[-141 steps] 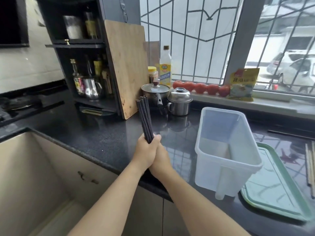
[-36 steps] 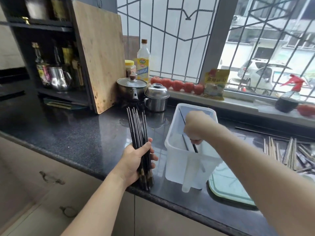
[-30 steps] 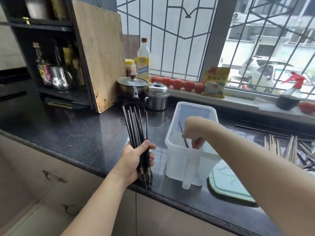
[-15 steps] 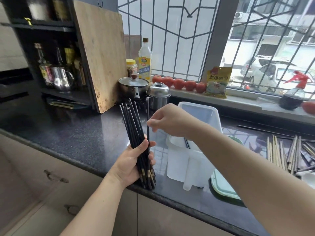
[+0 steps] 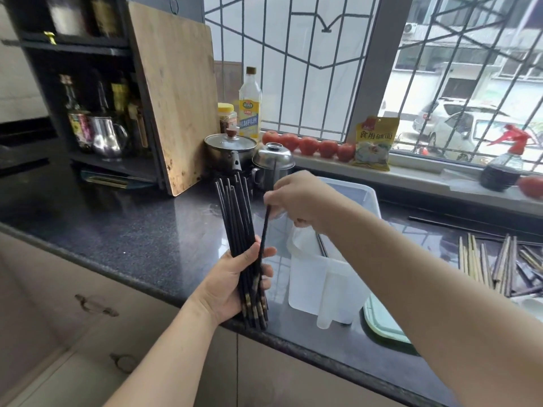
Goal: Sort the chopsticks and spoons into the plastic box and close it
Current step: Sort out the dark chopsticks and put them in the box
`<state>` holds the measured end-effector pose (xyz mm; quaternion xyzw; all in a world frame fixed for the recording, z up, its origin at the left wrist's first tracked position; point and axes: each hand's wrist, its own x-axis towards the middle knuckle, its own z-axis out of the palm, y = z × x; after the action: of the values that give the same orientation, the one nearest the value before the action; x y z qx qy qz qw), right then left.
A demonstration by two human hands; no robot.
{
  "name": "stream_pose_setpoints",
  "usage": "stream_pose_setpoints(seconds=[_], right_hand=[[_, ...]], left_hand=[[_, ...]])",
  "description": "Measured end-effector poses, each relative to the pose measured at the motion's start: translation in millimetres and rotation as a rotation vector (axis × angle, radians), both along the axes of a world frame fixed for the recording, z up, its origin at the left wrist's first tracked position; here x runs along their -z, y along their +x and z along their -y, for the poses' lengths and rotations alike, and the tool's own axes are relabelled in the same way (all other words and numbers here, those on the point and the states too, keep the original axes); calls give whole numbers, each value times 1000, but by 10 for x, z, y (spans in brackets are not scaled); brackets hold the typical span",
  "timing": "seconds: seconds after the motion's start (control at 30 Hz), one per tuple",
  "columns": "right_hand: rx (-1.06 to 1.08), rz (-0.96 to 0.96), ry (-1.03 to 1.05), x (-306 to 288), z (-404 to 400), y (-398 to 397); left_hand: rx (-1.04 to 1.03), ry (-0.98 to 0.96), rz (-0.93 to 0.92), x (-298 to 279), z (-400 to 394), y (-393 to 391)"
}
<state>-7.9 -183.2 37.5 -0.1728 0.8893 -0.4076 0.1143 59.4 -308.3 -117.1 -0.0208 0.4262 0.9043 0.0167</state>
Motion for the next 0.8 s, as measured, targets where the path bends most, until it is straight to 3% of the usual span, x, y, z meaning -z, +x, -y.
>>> stream_pose_setpoints(seconds=[0.07, 0.1, 0.13, 0.2, 0.23, 0.33, 0.4, 0.6, 0.8], right_hand=[[153, 20, -438, -183, -186, -76], [246, -94, -571, -286, -299, -144], [351, -290, -573, -373, -415, -239], [487, -662, -278, -433, -628, -451], [478, -679, -76, -396, -680, -510], [278, -320, 489, -54, -627, -563], [135, -210, 739, 221, -545, -565], [148, 87, 596, 413, -536, -641], [169, -344, 293, 79, -507, -578]], left_hand=[[-62, 9, 44, -19, -12, -27], [-99, 28, 58, -14, -12, -47], [-130, 48, 63, -10, -11, -61], [-161, 59, 56, 5, -9, -75], [-160, 51, 47, 6, -15, -78], [-157, 34, 54, -3, -32, -71], [-165, 30, 60, -3, -26, -68], [-167, -23, 53, -5, -29, -43], [-81, 81, 10, 27, 23, -55]])
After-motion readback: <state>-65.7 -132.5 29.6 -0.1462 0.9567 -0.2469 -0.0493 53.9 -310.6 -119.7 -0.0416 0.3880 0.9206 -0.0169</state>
